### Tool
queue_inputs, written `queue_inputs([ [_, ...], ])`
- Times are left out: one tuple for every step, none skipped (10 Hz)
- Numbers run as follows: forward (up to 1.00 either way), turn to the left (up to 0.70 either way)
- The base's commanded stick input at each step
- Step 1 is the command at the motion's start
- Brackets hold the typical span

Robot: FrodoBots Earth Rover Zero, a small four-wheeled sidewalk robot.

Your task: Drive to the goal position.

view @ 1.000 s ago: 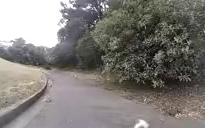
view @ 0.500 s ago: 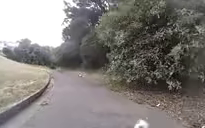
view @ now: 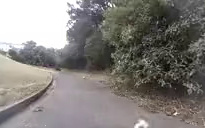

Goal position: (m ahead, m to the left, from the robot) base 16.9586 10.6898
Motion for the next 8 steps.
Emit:
queue_inputs([
  [0.7, 0.14],
  [0.7, 0.14],
  [0.7, 0.14],
  [0.7, 0.14],
  [0.7, 0.14],
  [0.7, 0.14],
  [0.7, 0.14],
  [0.7, 0.14],
])
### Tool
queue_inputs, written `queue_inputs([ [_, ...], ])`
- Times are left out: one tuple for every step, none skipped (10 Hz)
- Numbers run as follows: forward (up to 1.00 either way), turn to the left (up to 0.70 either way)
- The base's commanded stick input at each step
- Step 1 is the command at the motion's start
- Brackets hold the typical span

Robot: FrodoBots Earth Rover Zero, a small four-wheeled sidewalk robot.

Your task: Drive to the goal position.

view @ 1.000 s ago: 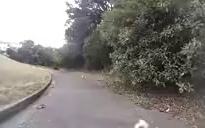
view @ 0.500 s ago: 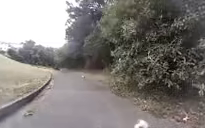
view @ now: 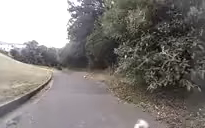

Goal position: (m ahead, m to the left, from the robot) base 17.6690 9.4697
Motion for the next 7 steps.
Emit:
queue_inputs([
  [0.7, 0.14],
  [0.7, 0.14],
  [0.7, 0.14],
  [0.7, 0.14],
  [0.7, 0.14],
  [0.7, 0.14],
  [0.7, 0.06],
])
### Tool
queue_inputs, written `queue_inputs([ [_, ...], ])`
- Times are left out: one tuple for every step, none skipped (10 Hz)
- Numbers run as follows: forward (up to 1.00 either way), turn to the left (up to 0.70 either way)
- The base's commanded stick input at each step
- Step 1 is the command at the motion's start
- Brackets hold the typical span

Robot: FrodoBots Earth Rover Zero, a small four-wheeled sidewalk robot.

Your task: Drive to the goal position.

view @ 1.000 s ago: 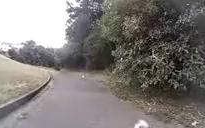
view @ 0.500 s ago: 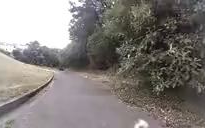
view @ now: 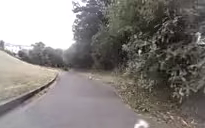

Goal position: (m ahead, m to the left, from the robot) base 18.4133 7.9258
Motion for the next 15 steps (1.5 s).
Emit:
queue_inputs([
  [0.7, 0.02],
  [0.7, 0.0],
  [0.7, 0.0],
  [0.7, 0.0],
  [0.7, 0.06],
  [0.7, 0.13],
  [0.7, 0.14],
  [0.7, 0.14],
  [0.7, 0.14],
  [0.7, 0.14],
  [0.7, 0.14],
  [0.7, 0.14],
  [0.7, 0.14],
  [0.7, 0.14],
  [0.7, 0.14],
])
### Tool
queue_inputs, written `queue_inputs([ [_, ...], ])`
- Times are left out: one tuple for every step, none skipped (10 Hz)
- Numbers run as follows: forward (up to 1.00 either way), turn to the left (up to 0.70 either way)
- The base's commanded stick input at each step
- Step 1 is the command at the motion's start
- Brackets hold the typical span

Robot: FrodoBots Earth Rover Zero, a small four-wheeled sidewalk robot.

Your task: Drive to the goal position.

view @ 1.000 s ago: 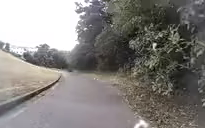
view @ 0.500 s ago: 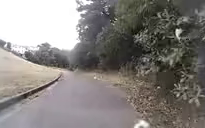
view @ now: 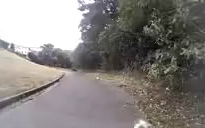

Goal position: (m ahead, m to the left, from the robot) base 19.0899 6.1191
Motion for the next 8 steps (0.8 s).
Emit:
queue_inputs([
  [0.7, 0.14],
  [0.7, 0.14],
  [0.7, 0.14],
  [0.7, 0.14],
  [0.7, 0.14],
  [0.7, 0.14],
  [0.7, 0.14],
  [0.7, 0.14],
])
